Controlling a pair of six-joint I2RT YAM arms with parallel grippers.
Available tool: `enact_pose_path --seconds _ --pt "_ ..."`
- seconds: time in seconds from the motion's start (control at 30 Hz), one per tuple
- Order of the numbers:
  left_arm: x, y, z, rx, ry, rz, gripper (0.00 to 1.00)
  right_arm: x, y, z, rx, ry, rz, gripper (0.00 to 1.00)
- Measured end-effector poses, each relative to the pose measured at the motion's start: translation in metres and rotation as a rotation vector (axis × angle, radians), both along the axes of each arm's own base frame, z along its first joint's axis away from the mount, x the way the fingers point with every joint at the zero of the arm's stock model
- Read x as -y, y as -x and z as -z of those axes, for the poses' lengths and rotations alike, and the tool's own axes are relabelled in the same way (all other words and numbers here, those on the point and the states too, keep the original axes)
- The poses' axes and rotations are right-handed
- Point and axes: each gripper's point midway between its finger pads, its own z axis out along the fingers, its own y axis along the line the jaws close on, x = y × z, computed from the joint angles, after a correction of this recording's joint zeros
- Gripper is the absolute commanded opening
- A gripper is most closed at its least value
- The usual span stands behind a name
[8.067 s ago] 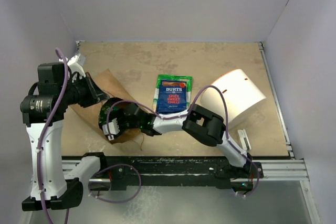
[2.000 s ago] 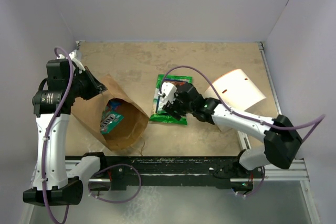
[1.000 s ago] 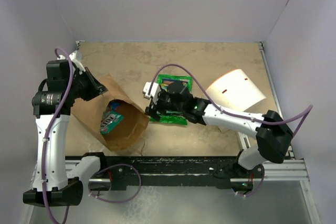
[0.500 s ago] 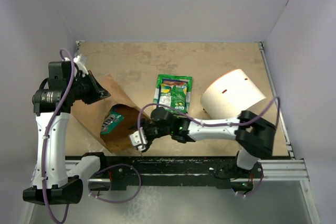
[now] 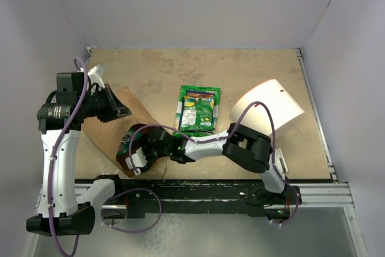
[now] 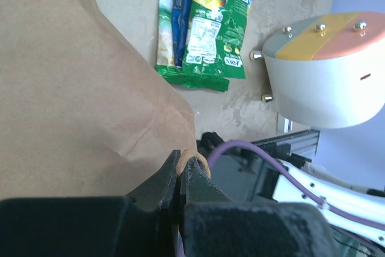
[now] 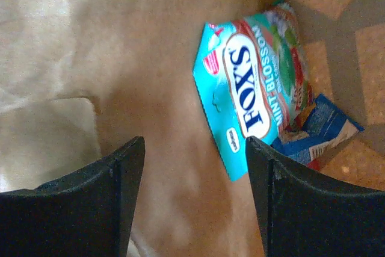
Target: Take the snacks out of the paper bag
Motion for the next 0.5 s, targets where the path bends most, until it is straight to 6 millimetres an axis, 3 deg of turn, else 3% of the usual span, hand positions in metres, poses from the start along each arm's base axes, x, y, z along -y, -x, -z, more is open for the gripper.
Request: enact_pose_path --seconds 0.17,0.5 --pt "0.007 0.006 0.002 -0.031 0.031 0.044 0.00 -0.006 -0.012 0.022 0.042 0.028 0.033 0.71" --pt "0.014 0.012 0.000 -0.036 0.064 0.087 0.00 -0.033 -0.037 0.022 0.144 -0.076 0.087 0.73"
